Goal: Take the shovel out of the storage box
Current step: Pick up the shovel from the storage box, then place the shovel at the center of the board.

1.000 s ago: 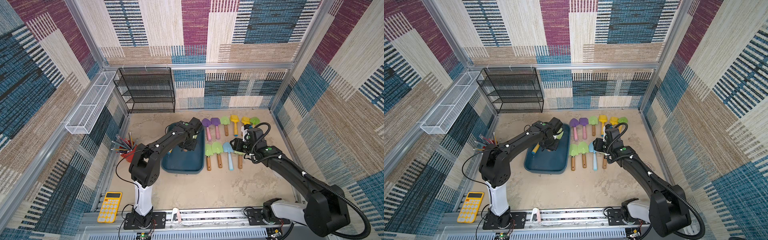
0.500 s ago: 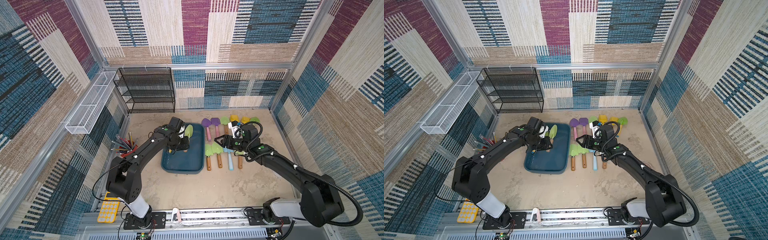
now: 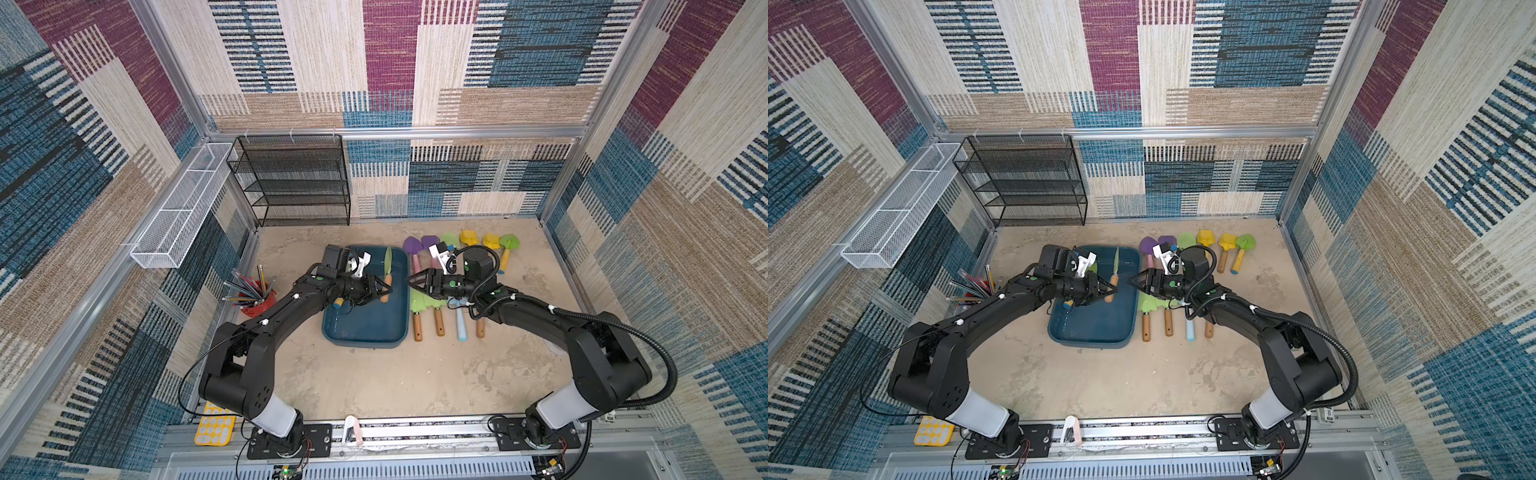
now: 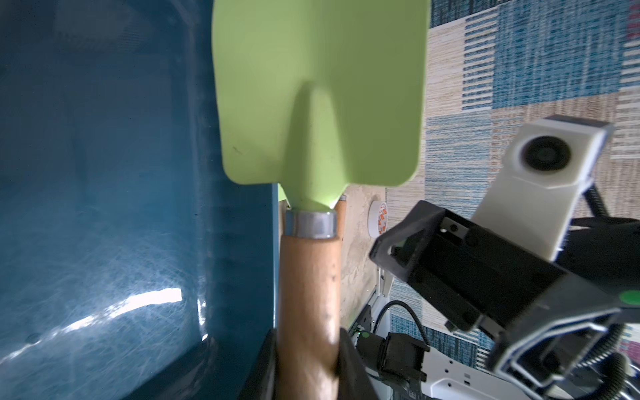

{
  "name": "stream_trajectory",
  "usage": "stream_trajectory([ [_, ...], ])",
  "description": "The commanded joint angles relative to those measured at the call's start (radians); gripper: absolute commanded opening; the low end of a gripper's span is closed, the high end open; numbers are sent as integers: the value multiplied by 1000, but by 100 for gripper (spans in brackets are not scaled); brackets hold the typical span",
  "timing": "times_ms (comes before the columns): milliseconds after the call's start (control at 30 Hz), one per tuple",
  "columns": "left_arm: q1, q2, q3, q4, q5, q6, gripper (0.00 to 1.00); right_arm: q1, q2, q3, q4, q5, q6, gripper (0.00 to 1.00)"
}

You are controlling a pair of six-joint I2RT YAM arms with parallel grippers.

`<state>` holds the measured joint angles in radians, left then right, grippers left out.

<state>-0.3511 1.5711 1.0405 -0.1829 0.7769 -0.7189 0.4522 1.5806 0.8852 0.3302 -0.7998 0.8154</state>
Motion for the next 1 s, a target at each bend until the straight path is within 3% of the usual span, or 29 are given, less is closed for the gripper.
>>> stream_trajectory([
  [0,0,-9,-23,159,91,-97,1,3,35,12,134,-64,74,69],
  [500,0,-26,-102,347,153,-209,3,17,204,96,333,-148,240,55],
  [967,0,-32,-131,401,182,-234,4,20,299,144,481,-182,360,40],
])
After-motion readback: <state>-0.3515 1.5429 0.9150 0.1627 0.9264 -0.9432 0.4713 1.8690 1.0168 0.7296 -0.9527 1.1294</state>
